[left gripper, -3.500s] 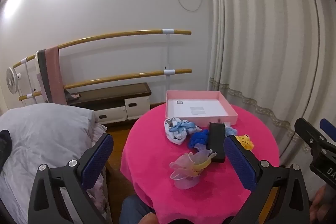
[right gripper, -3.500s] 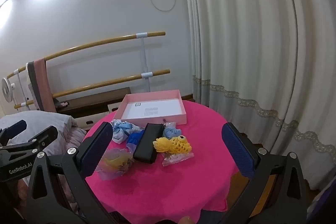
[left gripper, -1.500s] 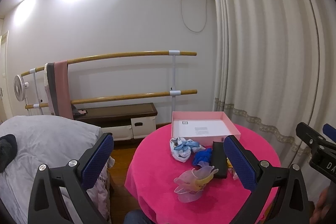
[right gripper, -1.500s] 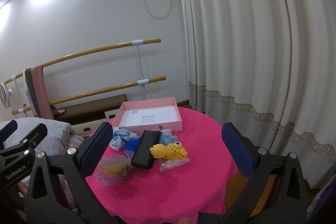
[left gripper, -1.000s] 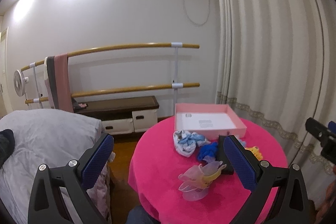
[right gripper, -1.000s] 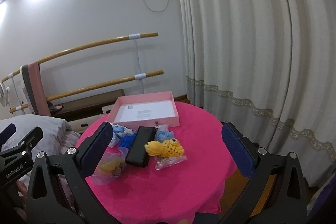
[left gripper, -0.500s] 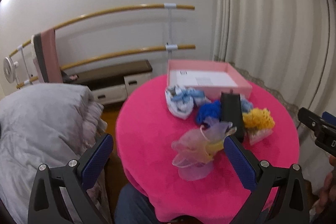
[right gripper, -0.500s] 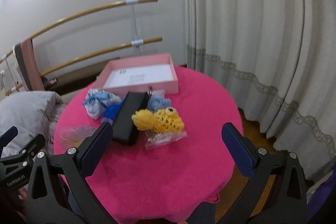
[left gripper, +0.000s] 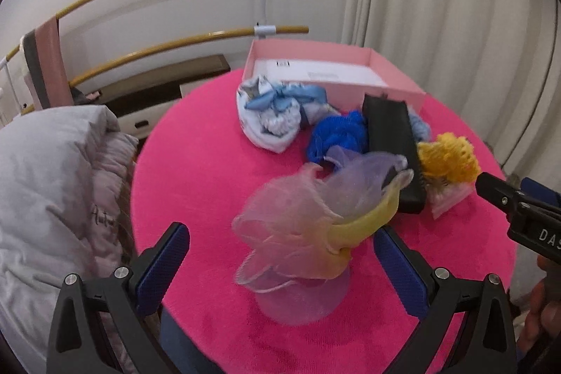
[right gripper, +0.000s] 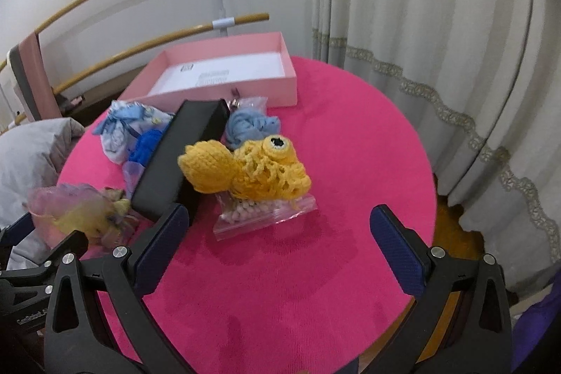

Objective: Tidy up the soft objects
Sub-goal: 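Grasp the organza scrunchie with the left gripper while the right grasps the yellow crocheted fish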

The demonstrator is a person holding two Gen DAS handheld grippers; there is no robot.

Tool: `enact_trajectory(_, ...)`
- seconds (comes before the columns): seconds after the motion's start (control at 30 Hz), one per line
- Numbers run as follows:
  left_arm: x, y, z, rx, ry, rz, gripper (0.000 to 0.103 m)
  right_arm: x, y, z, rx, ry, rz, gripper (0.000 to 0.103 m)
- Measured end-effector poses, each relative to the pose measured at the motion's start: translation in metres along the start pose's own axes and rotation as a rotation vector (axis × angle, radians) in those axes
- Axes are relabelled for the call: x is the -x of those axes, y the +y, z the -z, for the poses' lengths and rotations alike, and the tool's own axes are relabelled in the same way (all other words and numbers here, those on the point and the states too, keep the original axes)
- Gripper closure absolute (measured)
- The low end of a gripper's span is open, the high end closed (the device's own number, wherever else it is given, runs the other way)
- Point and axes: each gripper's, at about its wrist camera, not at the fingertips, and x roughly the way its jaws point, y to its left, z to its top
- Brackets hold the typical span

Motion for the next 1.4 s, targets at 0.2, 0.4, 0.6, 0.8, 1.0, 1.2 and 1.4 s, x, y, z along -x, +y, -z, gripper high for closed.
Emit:
enact_trajectory(0.2,-0.045,-0.006,-0.008,-0.010,0.036,-0.017,0.000,-0.023,0.000,-0.006,0.004,0.032,-0.010,0.000)
enact_trajectory(0.4,-0.077,0.000,-0.020,0.003,0.051,-0.003,0.000,-0.043,0.002,-0.016,0.017,0.037,-0.039,0.000)
enact_trajectory(0.6,-0.087,0.009,-0.023,0.021,0.051,0.057,0.018,-0.058,0.004,-0.026,0.025,0.022,-0.089,0.000)
enact_trajectory(0.8,-0.085,0.011,-0.023,0.019,0.057,0.125,0.052,-0.066,0.004,-0.030,0.042,0.033,-0.163,0.043)
enact_trajectory(1.0,-0.078,0.012,-0.019,0.005,0.043,0.143,0.071,-0.062,-0.003,-0.025,0.027,0.023,-0.204,0.075)
enact_trajectory(1.2,-0.063,0.014,-0.018,0.017,0.027,0.135,0.075,-0.050,-0.005,-0.024,0.029,0.004,-0.204,0.080)
enact_trajectory(1.4,-0.039,0.015,-0.013,0.024,0.002,0.110,0.078,-0.039,-0.006,-0.018,0.022,-0.008,-0.215,0.082)
